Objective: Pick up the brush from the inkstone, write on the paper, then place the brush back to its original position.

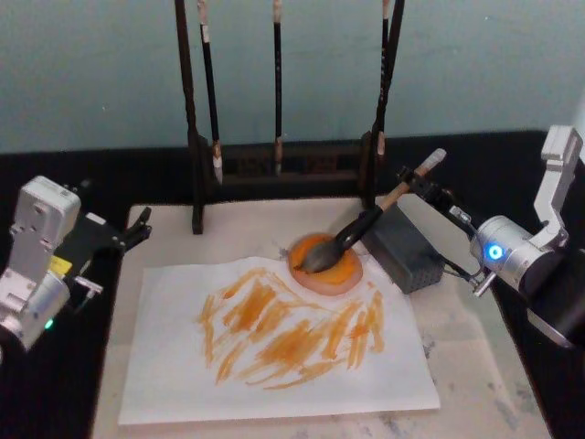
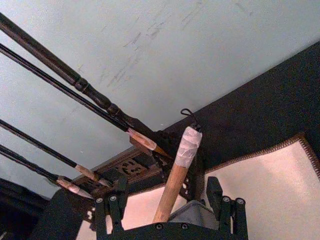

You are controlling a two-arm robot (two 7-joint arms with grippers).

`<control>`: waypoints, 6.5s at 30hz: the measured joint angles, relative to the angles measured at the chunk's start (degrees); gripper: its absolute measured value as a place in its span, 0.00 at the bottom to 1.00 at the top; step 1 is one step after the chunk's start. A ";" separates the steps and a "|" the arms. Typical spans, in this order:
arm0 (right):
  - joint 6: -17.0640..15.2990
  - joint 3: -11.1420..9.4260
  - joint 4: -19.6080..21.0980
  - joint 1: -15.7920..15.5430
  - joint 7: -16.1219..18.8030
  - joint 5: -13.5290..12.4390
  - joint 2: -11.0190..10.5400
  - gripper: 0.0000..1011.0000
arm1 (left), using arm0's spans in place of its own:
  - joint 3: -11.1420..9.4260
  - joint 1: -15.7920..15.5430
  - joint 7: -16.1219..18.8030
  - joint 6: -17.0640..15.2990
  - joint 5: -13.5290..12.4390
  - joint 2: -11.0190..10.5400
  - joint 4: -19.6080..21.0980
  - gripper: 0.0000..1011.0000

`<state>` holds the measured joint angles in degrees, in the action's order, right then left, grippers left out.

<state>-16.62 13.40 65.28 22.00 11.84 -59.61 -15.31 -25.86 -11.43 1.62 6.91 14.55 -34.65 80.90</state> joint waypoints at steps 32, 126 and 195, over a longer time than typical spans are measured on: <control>1.68 2.14 -1.88 0.90 -0.72 -4.47 -0.17 0.99 | 0.00 0.00 0.00 0.00 0.00 0.00 0.00 0.99; 9.50 11.49 17.12 -2.79 3.26 1.63 -6.48 0.17 | 0.00 0.00 0.00 0.00 0.00 0.00 0.00 0.99; 12.17 23.38 15.92 0.25 18.84 25.26 -1.47 0.17 | 0.00 0.00 0.00 0.00 0.00 0.00 0.00 0.99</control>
<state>-4.45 36.78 81.20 22.25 30.69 -34.35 -16.78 -25.86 -11.43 1.62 6.91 14.55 -34.64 80.90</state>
